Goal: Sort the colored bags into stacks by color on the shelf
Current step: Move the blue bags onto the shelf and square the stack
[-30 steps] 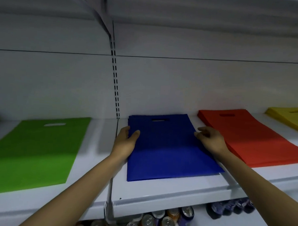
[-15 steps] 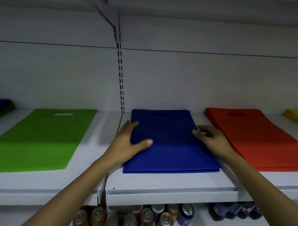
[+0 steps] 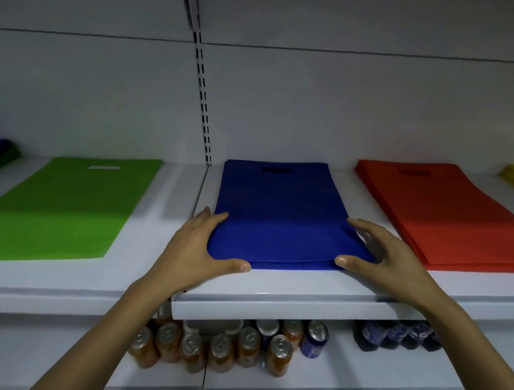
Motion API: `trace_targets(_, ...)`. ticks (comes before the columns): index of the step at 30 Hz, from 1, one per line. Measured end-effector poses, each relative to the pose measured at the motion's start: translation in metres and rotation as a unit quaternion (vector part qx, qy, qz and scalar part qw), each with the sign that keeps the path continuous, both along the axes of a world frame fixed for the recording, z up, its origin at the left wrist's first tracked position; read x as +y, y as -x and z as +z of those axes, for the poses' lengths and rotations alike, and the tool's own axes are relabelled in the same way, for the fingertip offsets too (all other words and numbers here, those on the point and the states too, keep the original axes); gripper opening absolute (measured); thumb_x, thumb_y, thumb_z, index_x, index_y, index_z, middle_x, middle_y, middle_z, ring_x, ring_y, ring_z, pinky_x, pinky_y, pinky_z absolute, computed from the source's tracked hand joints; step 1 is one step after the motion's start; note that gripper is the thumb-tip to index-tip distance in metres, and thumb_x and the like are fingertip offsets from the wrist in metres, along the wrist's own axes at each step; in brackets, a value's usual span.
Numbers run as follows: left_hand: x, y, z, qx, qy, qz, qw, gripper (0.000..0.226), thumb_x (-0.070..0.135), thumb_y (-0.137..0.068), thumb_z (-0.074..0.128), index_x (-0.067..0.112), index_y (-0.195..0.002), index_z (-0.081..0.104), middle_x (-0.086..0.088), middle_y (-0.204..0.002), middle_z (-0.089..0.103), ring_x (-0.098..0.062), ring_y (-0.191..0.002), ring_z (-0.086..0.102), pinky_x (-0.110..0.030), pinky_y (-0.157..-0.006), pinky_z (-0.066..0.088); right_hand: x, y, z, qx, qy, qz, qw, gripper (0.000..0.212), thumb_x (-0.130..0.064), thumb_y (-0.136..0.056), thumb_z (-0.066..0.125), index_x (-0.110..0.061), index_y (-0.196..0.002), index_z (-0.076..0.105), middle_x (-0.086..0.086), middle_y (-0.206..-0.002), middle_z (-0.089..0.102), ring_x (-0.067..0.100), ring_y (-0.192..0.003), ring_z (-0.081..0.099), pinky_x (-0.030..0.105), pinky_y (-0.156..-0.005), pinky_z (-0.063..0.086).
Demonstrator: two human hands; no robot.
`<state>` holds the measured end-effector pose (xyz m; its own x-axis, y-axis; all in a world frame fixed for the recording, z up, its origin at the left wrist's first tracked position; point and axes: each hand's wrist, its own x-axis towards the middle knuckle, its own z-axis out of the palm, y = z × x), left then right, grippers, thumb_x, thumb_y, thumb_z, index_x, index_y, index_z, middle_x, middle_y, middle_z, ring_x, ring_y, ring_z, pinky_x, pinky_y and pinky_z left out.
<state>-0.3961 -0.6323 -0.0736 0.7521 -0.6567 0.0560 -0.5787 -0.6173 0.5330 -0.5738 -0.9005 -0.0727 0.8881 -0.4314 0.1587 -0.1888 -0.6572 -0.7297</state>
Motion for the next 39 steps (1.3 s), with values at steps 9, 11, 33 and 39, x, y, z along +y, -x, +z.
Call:
trace_targets(9,0.001,0.002,0.000,0.001,0.020,0.016,1.000,0.111,0.073,-0.050,0.066,0.033,-0.147,0.029,0.007,-0.147,0.040,-0.013,-0.132,0.036,-0.029,-0.104,0.035,0.000,-0.001,-0.006,0.037,0.046,0.011,0.998,0.093,-0.071,-0.059,0.072,-0.030,-0.138,0.048,-0.008,-0.138,0.046,0.013,-0.132,0.040,0.036,-0.108,0.037)
trace_targets(11,0.003,0.001,-0.001,0.005,0.028,0.011,1.000,0.107,0.071,-0.051,0.067,0.035,-0.145,0.032,0.008,-0.144,0.042,-0.012,-0.130,0.038,-0.027,-0.100,0.036,0.003,0.001,-0.006,0.024,0.043,0.010,0.999,0.088,-0.062,-0.057,0.070,-0.028,-0.136,0.051,-0.020,-0.126,0.048,0.011,-0.128,0.043,0.026,-0.102,0.037)
trace_targets(33,0.006,0.000,-0.008,-0.095,-0.008,0.028,0.995,0.130,0.103,-0.039,0.030,0.022,-0.139,0.049,0.004,-0.146,0.046,-0.013,-0.133,0.041,-0.025,-0.106,0.032,0.003,-0.002,-0.009,0.035,0.123,-0.008,0.992,0.105,-0.085,-0.052,0.049,-0.018,-0.133,0.056,-0.004,-0.146,0.043,0.015,-0.132,0.041,0.037,-0.109,0.037)
trace_targets(39,0.006,0.003,0.001,-0.089,-0.012,0.026,0.996,0.125,0.103,-0.046,0.025,0.023,-0.140,0.046,0.004,-0.142,0.050,-0.015,-0.128,0.046,-0.029,-0.103,0.036,0.013,-0.009,0.009,-0.011,0.168,-0.005,0.986,0.098,-0.087,-0.061,0.043,-0.018,-0.130,0.057,-0.003,-0.131,0.059,0.021,-0.121,0.053,0.042,-0.104,0.040)
